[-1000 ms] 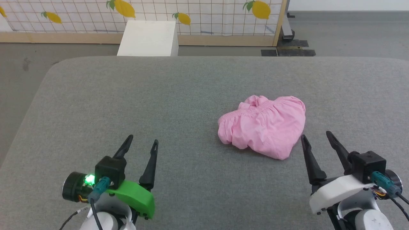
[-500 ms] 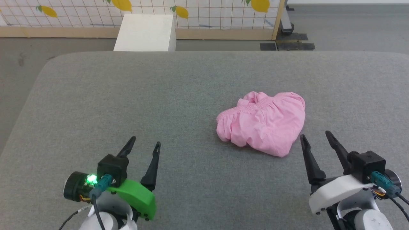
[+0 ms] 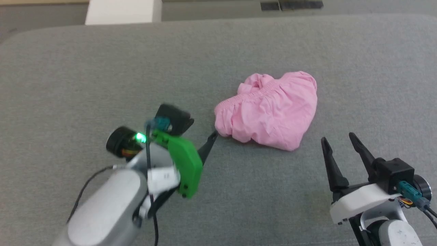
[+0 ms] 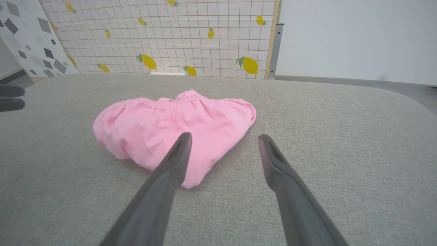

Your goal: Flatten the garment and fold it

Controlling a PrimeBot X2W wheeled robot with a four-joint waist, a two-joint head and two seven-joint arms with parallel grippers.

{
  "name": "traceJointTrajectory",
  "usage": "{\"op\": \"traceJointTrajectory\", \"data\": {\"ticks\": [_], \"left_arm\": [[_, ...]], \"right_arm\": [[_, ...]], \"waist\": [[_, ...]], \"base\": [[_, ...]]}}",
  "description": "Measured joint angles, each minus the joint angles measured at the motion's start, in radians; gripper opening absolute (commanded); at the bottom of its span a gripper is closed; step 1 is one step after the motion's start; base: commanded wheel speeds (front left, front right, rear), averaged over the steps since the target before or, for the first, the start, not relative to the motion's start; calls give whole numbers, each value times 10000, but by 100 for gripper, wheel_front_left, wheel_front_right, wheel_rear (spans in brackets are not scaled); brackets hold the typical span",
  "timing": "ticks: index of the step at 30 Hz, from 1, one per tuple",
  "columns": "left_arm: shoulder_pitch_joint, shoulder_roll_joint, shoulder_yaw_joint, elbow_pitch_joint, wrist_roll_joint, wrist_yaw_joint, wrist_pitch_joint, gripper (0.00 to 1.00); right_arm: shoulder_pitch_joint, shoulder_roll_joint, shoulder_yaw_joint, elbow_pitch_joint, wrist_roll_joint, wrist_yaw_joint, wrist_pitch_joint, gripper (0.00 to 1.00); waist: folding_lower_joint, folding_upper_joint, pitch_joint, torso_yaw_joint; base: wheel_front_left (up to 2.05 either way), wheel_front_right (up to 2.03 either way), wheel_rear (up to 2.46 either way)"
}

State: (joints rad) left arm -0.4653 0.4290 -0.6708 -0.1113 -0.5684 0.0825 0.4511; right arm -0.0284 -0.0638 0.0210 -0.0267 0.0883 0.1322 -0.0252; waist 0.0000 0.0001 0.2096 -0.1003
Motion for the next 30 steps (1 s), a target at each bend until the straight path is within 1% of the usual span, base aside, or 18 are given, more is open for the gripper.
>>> {"op": "traceJointTrajectory", "data": {"ticks": [2, 3, 4, 9, 11, 17, 21, 22, 23, 24, 26, 30], "left_arm": [[-564, -138, -17, 299, -313, -61, 681, 100], [-895, -153, -67, 499, -339, -186, 1053, 100], [-1207, -190, -38, 704, -405, -207, 1306, 100], [-2197, -458, 163, 1522, -968, -274, 2263, 100], [-2459, -449, 88, 1814, -995, -311, 2642, 100], [-2881, -253, -8, 2343, -876, -380, 2999, 100], [-2884, -244, -19, 2556, -892, -380, 3045, 100], [-2883, -245, -27, 2591, -899, -380, 3045, 96], [-2880, -244, -40, 2627, -930, -384, 3047, 42], [-2877, -247, -52, 2640, -932, -389, 3039, 0], [-2866, -253, -56, 2644, -957, -464, 2943, 0], [-2721, -257, 115, 2552, -963, -451, 2253, 0]], "right_arm": [[-84, 19, 31, 10, -15, 0, -71, 100], [-140, 27, 54, 21, -17, 0, -123, 100], [-187, 35, 79, 38, -27, 0, -178, 100], [-372, 82, 150, 207, -42, 0, -407, 100], [-423, 86, 178, 316, -42, 0, -527, 100], [-569, 96, 247, 564, 4, 0, -784, 100], [-597, 96, 276, 685, 13, 0, -890, 100], [-607, 96, 280, 708, 25, 0, -897, 100], [-625, 96, 282, 744, 44, 0, -899, 100], [-642, 96, 282, 777, 61, 0, -901, 100], [-669, 96, 295, 834, 79, 0, -909, 100], [-690, 100, 336, 932, 65, 0, -890, 100]], "waist": [[0, 0, 234, -128], [0, 0, 360, -203], [0, 0, 484, -279], [0, 0, 992, -696], [0, 0, 1190, -879], [1, 0, 1698, -1275], [1, 0, 1930, -1434], [1, 0, 1966, -1451], [1, 0, 2001, -1465], [2, 0, 2011, -1461], [2, 0, 1987, -1432], [1, 0, 1756, -1339]], "base": [[0, 0, 0], [0, 0, 0], [0, 0, 0], [0, 0, 0], [0, 0, 0], [0, 0, 0], [0, 0, 0], [0, 0, 0], [0, 0, 0], [0, 0, 0], [0, 0, 0], [0, 0, 0]]}}
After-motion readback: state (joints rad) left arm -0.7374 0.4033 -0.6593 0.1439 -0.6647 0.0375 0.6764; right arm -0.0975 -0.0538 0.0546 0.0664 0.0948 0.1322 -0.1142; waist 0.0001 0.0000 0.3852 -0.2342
